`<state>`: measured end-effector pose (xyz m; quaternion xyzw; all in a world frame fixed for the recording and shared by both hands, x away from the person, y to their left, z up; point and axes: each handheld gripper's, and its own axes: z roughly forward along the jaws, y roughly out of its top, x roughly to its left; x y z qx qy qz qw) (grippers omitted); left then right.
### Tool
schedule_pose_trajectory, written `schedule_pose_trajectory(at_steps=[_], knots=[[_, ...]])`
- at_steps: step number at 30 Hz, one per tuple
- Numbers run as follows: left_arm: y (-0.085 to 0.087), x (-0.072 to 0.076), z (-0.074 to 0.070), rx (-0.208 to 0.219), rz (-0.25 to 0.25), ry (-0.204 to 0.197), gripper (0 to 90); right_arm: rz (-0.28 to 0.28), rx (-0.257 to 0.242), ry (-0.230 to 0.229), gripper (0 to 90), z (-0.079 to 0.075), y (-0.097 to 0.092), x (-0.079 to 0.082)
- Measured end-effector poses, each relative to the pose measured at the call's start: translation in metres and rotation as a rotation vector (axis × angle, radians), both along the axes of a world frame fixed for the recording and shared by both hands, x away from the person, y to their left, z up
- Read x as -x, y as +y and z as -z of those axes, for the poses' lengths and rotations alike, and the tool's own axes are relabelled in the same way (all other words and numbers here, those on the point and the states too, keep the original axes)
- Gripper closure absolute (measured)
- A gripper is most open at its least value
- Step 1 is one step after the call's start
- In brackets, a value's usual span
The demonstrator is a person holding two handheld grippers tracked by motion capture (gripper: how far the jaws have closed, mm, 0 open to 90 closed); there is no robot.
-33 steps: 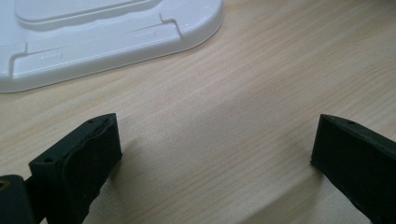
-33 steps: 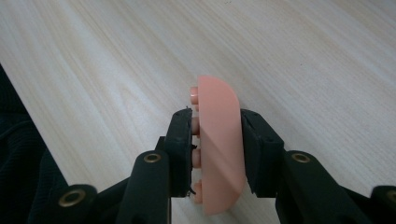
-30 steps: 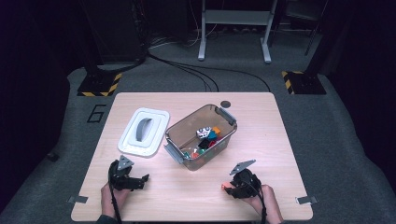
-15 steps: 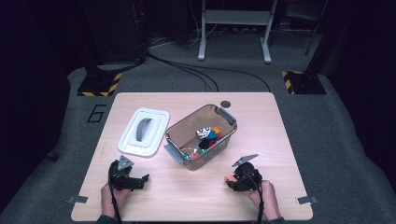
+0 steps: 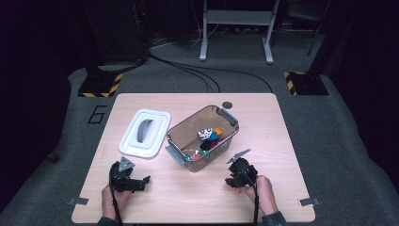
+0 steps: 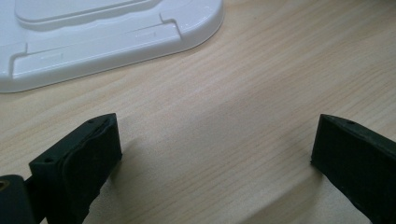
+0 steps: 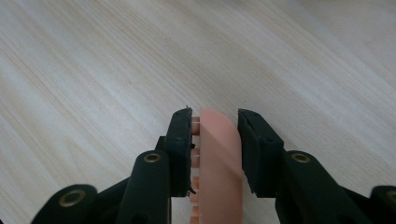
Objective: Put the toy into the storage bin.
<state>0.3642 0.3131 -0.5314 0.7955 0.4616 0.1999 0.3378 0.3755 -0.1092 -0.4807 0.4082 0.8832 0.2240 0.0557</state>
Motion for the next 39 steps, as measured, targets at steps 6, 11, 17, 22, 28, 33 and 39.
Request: schedule_pose_trajectory(at_steps=[6, 11, 17, 22, 28, 33, 39], knots=[[0.000, 0.000, 0.000, -0.004, 0.004, 0.004, 1.5, 0.008, -0.002, 0.004, 66.8, -0.002, -0.001, -0.001], [0.000, 0.000, -0.001, -0.005, 0.005, 0.008, 1.4, 0.027, -0.052, -0.041, 66.9, -0.010, -0.005, 0.000], [0.001, 0.000, -0.001, -0.005, 0.007, 0.014, 1.4, 0.044, -0.116, -0.127, 66.9, -0.026, -0.014, 0.000], [0.001, 0.000, -0.001, -0.008, 0.009, 0.015, 1.4, 0.062, -0.150, -0.181, 67.0, -0.040, -0.017, -0.002], [0.001, 0.000, -0.001, -0.006, 0.009, 0.015, 1.4, 0.070, -0.167, -0.228, 66.9, -0.055, -0.016, -0.005], [0.001, 0.000, -0.001, -0.007, 0.009, 0.015, 1.4, 0.059, -0.182, -0.285, 67.0, -0.074, -0.016, -0.008], [0.001, 0.000, -0.001, -0.005, 0.007, 0.014, 1.4, 0.066, -0.198, -0.321, 67.0, -0.089, -0.013, -0.011]])
